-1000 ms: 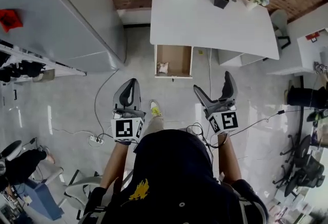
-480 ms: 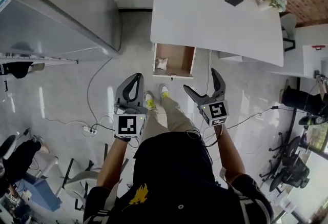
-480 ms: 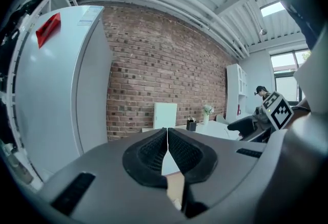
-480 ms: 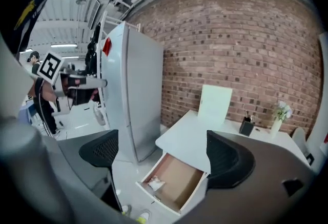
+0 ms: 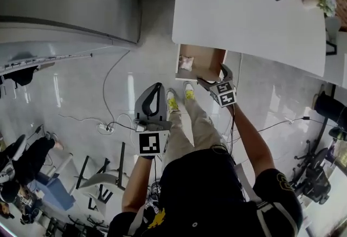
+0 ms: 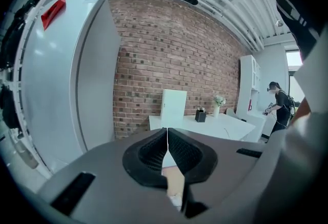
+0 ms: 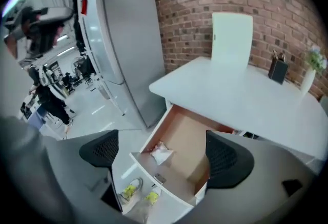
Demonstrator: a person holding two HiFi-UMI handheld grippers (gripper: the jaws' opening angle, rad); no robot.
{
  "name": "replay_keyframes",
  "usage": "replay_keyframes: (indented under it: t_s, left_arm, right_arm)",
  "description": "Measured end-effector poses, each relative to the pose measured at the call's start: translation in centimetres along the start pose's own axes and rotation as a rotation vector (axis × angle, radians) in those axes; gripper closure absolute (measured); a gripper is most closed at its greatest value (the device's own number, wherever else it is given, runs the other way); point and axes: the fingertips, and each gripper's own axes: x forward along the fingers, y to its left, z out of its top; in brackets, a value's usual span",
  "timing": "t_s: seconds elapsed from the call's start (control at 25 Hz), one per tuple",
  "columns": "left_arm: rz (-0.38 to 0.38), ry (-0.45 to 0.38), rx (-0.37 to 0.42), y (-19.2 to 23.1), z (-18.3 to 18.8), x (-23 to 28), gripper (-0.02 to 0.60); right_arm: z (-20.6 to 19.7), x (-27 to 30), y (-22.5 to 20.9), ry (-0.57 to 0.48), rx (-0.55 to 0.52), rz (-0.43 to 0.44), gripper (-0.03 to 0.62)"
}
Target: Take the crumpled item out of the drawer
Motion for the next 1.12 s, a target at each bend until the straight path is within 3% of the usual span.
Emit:
replay_keyframes:
  t_s: [0.24,0.48,0.84,0.96,1.0,1.04,1.12]
  left_arm:
    - [0.008,0.041,-0.02,0.7,-4.1,1.4,0.561]
    - [0.013,0.082,-0.027,0.3,-7.0,2.5,0.561]
    - [0.022,0.148,-0.07,0.1,-11.9,3.0,0.561]
    - [0.024,0.155,-0.075,0.2,-12.5,2.6,0.561]
    - [0.024,0.155,-0.074,0.2,-12.6,2.6,0.561]
    - [0.024,0.153,-0.072,0.3,-12.6,2.6,0.561]
    - [0.027,0.149,-0.071,0.5,-12.4,2.6,0.561]
  right_arm:
    - [-7.5,12.3,-2.2,0.134,0.107,-0.021,0.056]
    - [-12.7,19.8,-2.3,0.238,0.232,0.033,0.057]
    - [-15.0,26.4,-0.6,0.37,0.124,0.092,0.059]
    - [-14.5,27.1,1.3,0.393,0.003,0.147,0.059]
    - [-14.8,26.9,1.6,0.424,-0.047,0.152,0.108]
    - [-15.3,26.6,1.7,0.463,-0.086,0.149,0.57]
    - [-16.2,25.5,1.8,0.524,-0.065,0.131,0.571]
